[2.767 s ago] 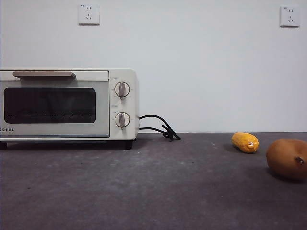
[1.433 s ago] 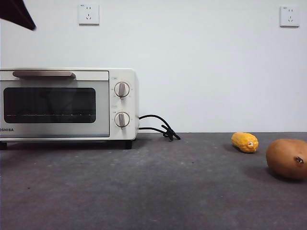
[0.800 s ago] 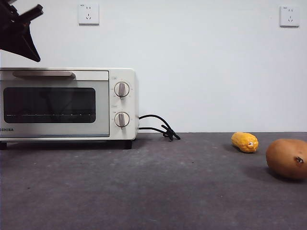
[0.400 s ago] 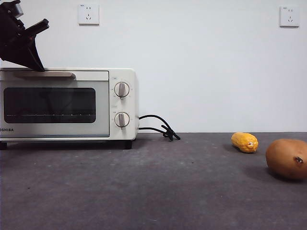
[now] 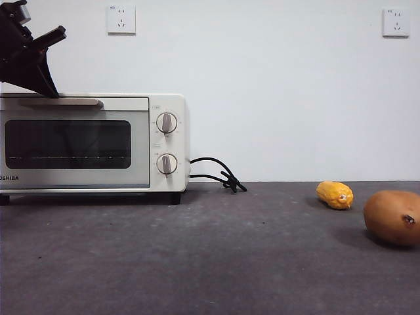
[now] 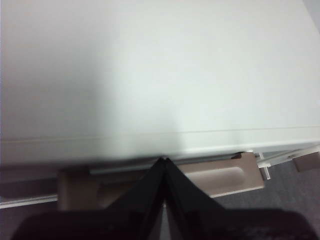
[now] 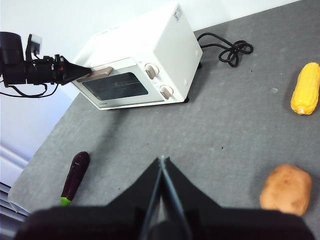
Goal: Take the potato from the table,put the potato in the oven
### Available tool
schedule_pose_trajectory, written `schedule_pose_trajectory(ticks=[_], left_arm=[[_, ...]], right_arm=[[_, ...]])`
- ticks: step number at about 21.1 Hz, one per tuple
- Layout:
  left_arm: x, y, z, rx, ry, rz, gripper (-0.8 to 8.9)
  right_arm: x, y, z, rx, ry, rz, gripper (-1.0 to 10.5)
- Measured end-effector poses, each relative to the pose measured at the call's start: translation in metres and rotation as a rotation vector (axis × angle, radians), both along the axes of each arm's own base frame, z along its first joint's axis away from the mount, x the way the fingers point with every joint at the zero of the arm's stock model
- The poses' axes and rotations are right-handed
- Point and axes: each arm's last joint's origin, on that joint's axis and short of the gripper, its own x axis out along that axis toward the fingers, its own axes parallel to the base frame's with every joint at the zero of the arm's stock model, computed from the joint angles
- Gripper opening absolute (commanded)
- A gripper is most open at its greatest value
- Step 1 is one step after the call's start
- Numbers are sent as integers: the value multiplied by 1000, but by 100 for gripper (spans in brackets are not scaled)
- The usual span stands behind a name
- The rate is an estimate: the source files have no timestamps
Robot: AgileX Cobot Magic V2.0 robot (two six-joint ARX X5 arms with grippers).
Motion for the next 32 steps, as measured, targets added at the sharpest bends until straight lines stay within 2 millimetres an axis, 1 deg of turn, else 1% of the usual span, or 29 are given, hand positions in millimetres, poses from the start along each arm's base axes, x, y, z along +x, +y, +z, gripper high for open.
schedule_pose_trajectory(ticks=[15,21,27,32], left_arm=[[-8,-2,1,21,64,-37,-7],[-12,-5,1,39,85,-54,-6],[-13,-11,1,52,102,-72,-6],[-18,-20,3,135,129,-67,-6]], right_arm=[[0,0,0,0,4,0,-3],[-2,0,-4,0,42,0,-3],[-2,0,-4,-5,45,3,-3],[-2,0,-4,-16,37,8,-3]])
